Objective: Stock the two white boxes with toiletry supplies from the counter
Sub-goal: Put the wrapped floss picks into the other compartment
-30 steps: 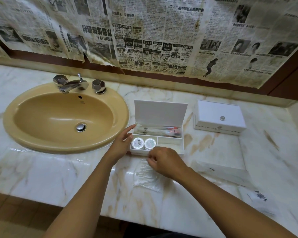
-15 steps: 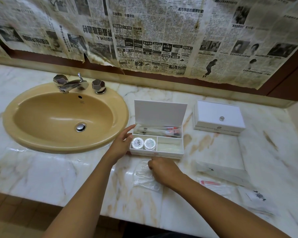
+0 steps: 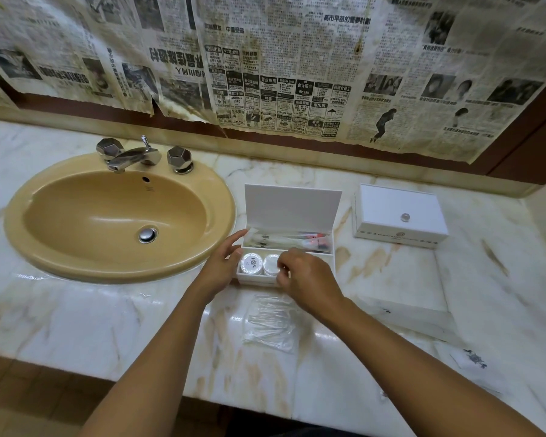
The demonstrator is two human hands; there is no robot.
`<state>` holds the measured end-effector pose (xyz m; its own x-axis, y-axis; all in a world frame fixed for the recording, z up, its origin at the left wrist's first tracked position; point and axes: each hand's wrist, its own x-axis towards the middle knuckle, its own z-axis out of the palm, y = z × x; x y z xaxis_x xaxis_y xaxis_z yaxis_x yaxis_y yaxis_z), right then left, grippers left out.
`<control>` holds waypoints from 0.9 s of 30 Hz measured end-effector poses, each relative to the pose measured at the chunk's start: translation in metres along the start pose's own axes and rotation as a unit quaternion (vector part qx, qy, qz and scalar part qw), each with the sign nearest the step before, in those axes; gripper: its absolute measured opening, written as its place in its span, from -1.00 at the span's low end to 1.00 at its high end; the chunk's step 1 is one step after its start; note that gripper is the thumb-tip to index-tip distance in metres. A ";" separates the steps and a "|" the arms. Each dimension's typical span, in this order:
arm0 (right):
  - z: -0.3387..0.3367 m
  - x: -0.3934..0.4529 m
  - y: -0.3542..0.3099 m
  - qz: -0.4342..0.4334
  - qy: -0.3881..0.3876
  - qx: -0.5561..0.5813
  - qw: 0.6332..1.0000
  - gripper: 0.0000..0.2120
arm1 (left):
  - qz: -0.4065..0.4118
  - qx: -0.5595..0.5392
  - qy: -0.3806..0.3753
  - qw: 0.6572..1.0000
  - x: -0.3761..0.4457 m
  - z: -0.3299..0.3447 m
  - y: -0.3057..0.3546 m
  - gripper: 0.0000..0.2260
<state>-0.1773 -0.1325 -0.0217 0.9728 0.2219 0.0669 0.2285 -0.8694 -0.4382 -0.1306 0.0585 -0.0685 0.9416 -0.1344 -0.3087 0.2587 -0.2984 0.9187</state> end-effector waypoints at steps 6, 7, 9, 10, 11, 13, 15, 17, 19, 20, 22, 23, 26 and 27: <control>-0.010 0.012 0.018 0.069 0.034 -0.017 0.997 -0.92 | -0.008 -0.001 0.001 1.000 -0.001 0.000 0.002 -0.65; -0.009 0.012 0.021 0.080 0.020 -0.028 0.996 -0.91 | -0.009 -0.001 0.000 1.000 -0.001 0.000 0.002 -0.65; -0.006 0.012 0.026 0.095 -0.015 -0.056 0.994 -0.89 | -0.011 -0.002 0.000 1.000 -0.001 0.000 0.003 -0.65; -0.004 0.011 0.028 0.103 -0.030 -0.064 0.992 -0.88 | -0.011 -0.003 0.000 1.000 -0.001 0.000 0.003 -0.65; -0.002 0.011 0.030 0.115 -0.046 -0.065 0.990 -0.86 | -0.011 -0.004 -0.001 1.000 -0.002 0.000 0.004 -0.65; 0.001 0.012 0.032 0.141 -0.077 -0.058 0.985 -0.83 | -0.012 -0.002 -0.001 1.000 -0.002 0.000 0.004 -0.65; 0.003 0.013 0.033 0.157 -0.094 -0.042 0.982 -0.81 | -0.011 0.001 -0.001 1.000 -0.002 -0.001 0.003 -0.65; 0.004 0.014 0.033 0.160 -0.098 -0.023 0.982 -0.81 | -0.008 0.000 -0.001 1.000 -0.001 -0.001 0.002 -0.65; 0.007 0.014 0.034 0.156 -0.109 -0.008 0.982 -0.82 | -0.006 -0.003 -0.001 1.000 0.000 -0.001 0.001 -0.65; 0.009 0.014 0.035 0.153 -0.118 -0.001 0.981 -0.81 | -0.006 -0.003 -0.001 1.000 0.000 -0.001 0.000 -0.65; 0.012 0.012 0.034 0.148 -0.127 0.009 0.981 -0.76 | -0.007 -0.003 -0.002 1.000 0.001 -0.001 0.000 -0.64; 0.012 0.010 0.033 0.142 -0.116 0.010 0.983 -0.78 | -0.006 -0.004 -0.002 1.000 0.001 -0.001 0.000 -0.64; 0.011 0.005 0.028 0.096 -0.013 0.003 0.995 -0.83 | -0.004 -0.008 -0.001 1.000 0.000 -0.001 0.000 -0.64; 0.011 0.002 0.024 0.064 0.031 0.014 0.997 -0.85 | -0.003 -0.009 -0.001 1.000 0.000 -0.001 0.000 -0.64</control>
<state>-0.1699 -0.1478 -0.0422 0.9947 0.0809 0.0628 0.1010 -0.8758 -0.4720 -0.1303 0.0588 -0.0680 0.9395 -0.1351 -0.3149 0.2684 -0.2812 0.9214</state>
